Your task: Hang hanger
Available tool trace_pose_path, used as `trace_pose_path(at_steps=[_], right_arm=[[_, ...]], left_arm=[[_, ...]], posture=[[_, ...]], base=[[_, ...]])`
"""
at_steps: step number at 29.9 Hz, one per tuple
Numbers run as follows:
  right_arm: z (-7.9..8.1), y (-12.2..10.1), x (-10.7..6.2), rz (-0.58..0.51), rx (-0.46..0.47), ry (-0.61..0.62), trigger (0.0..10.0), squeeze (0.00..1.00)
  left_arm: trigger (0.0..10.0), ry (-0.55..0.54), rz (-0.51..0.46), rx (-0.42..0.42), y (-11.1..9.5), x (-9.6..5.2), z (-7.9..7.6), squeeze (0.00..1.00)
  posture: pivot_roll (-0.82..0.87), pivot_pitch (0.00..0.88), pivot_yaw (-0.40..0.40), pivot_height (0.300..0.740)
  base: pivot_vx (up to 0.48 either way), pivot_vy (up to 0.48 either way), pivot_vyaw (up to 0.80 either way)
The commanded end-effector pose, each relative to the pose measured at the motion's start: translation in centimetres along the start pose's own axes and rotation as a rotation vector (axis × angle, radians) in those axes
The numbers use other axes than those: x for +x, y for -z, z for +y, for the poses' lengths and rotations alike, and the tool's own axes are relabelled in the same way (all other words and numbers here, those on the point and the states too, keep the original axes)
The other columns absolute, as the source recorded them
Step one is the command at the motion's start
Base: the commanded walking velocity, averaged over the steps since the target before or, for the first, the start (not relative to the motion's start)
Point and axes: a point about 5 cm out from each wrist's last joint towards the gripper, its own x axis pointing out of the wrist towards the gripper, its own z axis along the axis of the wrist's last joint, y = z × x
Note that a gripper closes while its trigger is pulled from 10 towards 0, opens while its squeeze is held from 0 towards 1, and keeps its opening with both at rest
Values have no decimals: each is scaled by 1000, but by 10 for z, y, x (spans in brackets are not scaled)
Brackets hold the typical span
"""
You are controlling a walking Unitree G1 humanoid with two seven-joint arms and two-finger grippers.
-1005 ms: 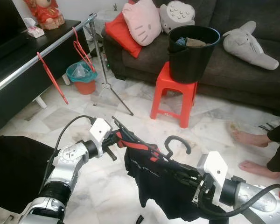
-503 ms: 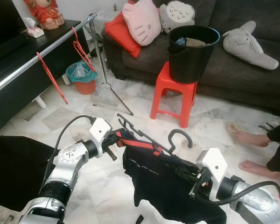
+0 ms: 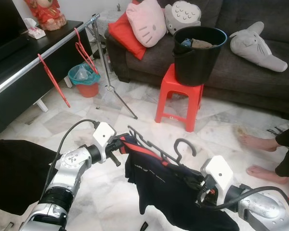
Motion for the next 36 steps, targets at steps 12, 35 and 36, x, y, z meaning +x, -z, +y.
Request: trace_pose_path(at_steps=[12, 35, 36], right_arm=[[29, -4, -7, 15, 17, -159, 10000, 0], [-13, 31, -46, 234, -44, -19, 10000, 0], [-15, 35, -47, 250, -44, -7, 10000, 0]], left_arm=[[10000, -11, -10, 26, -5, 0, 4, 0], [10000, 7, -27, 15, -9, -2, 6, 0], [10000, 6, -39, 10, -12, -2, 7, 0]], posture=[[-72, 72, 78, 740], [-68, 74, 77, 740], [-68, 74, 77, 740]], base=[[0, 0, 0], [0, 0, 0], [0, 0, 0]])
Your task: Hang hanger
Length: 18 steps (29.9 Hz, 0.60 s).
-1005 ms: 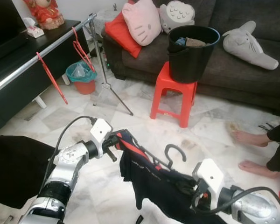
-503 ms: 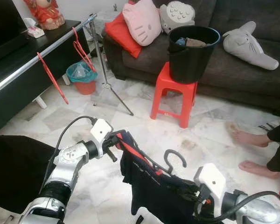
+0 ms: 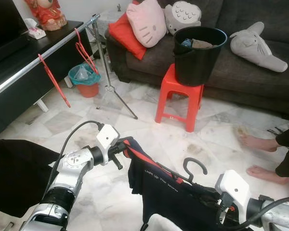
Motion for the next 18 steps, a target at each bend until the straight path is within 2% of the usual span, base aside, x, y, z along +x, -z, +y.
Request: trace_pose_path(at_steps=[1, 10, 13, 18], right_arm=[[-5, 19, -6, 99, 20, 24, 10000, 0], [4, 31, -5, 98, 54, -39, 10000, 0], [12, 18, -3, 3, 42, -93, 10000, 0], [14, 7, -2, -47, 20, -101, 10000, 0]], left_arm=[[10000, -57, -51, 4, -13, -6, 13, 0], [10000, -63, -165, -93, -32, -3, 19, 0], [10000, -57, -160, -92, -33, -3, 18, 0], [10000, -45, -146, -95, -31, -2, 16, 0]], posture=[[-68, 74, 77, 740], [-63, 74, 78, 740], [-65, 74, 80, 740], [-65, 74, 80, 740]], base=[[0, 0, 0], [0, 0, 0], [0, 0, 0], [0, 0, 0]])
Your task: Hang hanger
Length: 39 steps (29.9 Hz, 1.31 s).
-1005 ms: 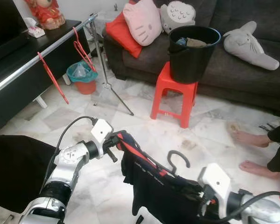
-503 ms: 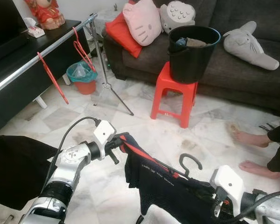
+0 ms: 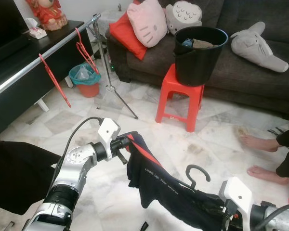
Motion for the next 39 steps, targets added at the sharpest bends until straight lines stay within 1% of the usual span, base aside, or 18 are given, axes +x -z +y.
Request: trace_pose_path(at_steps=[1, 3, 7, 9, 11, 16, 18, 19, 22, 23, 25, 26, 27, 28, 31, 35, 38, 39], right_arm=[[1, 0, -1, 2, -3, 11, 10000, 0], [-4, -3, -2, -21, -14, 51, 10000, 0], [-3, -12, -2, -63, -21, 47, 10000, 0], [-4, -14, -1, -58, 18, 76, 10000, 0], [-6, -13, 1, -54, 12, 96, 10000, 0], [-4, -9, 2, -35, 40, 94, 10000, 0], [-11, -4, 1, 9, 46, 142, 10000, 0], [-11, -4, 1, 9, 46, 142, 10000, 0], [-19, 5, -3, 61, 20, 174, 10000, 0], [-25, 11, -7, 105, 7, 206, 10000, 0], [-28, 14, -9, 128, -5, 223, 10000, 0], [-33, 19, -10, 173, -21, 247, 10000, 0], [-33, 19, -10, 173, -21, 247, 10000, 0], [-37, 27, -12, 230, -32, 270, 10000, 0], [-37, 37, -13, 286, -36, 277, 10000, 0], [-35, 41, -11, 291, -38, 267, 10000, 0], [-32, 38, -7, 243, -34, 243, 10000, 0], [-32, 38, -7, 243, -34, 243, 10000, 0]], left_arm=[[10000, -53, -32, 26, -13, -8, 13, 0], [10000, -46, -20, 22, -10, -8, 11, 0], [10000, -44, -7, 15, -7, -9, 10, 0], [10000, -32, 9, 11, -4, -9, 8, 0], [10000, -26, 13, 13, -3, -9, 7, 0], [10000, -18, 19, 14, -2, -9, 6, 0], [10000, -17, 21, 14, -2, -10, 6, 0], [10000, -17, 21, 14, -2, -10, 6, 0], [10000, -10, 21, 14, -3, -10, 6, 0], [10000, -5, 19, 15, -3, -10, 5, 0], [10000, -3, 18, 16, -4, -10, 5, 0], [10000, 0, 15, 16, -4, -10, 5, 0], [10000, 0, 15, 16, -4, -10, 5, 0], [10000, 5, 7, 16, -6, -9, 4, 0], [10000, 10, -28, 0, -13, -8, 4, 0], [10000, 3, -57, -10, -19, -8, 6, 0], [10000, -4, -74, -17, -23, -8, 7, 0], [10000, -4, -74, -17, -23, -8, 7, 0]], posture=[[-65, 74, 80, 740], [-68, 74, 81, 740], [-69, 73, 80, 740], [-69, 73, 79, 740], [-69, 72, 79, 740], [-69, 74, 78, 740], [-68, 74, 78, 740], [-68, 74, 78, 740], [-68, 74, 79, 740], [-70, 74, 78, 740], [-70, 74, 78, 740], [-70, 75, 80, 740], [-70, 75, 80, 740], [-69, 74, 79, 740], [-69, 74, 79, 740], [-65, 77, 78, 740], [-64, 77, 79, 740], [-64, 77, 79, 740]], base=[[0, 0, 0], [0, 0, 0], [0, 0, 0], [0, 0, 0], [0, 0, 0], [0, 0, 0], [0, 0, 0], [0, 0, 0], [0, 0, 0], [0, 0, 0], [0, 0, 0], [0, 0, 0], [0, 0, 0], [0, 0, 0], [0, 0, 0], [0, 0, 0], [0, 0, 0], [0, 0, 0]])
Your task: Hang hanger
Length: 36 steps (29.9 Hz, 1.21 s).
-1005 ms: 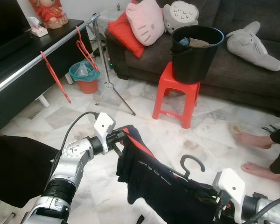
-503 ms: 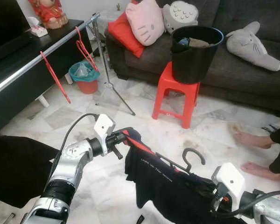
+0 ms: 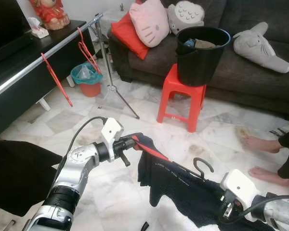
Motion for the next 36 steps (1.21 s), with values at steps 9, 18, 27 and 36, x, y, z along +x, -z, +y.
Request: trace_pose_path(at_steps=[9, 18, 27, 36], right_arm=[[15, 6, 8, -29, 88, -36, 10000, 0], [22, -8, 13, -105, 103, -80, 10000, 67], [23, -11, 14, -111, 98, -94, 10000, 63], [29, -22, 8, -134, 60, -146, 10000, 59]], left_arm=[[10000, -49, -49, 39, -13, -6, 7, 0], [10000, -37, -47, 39, -13, -6, 4, 0], [10000, -27, -35, 43, -11, -6, 2, 1000], [10000, -34, 1, 67, -4, -7, 2, 1000]], posture=[[-66, 76, 80, 740], [-66, 76, 80, 740], [-67, 75, 79, 740], [-71, 76, 82, 740]], base=[[0, 0, 0], [0, 0, 0], [0, 0, 0], [0, 0, 0]])
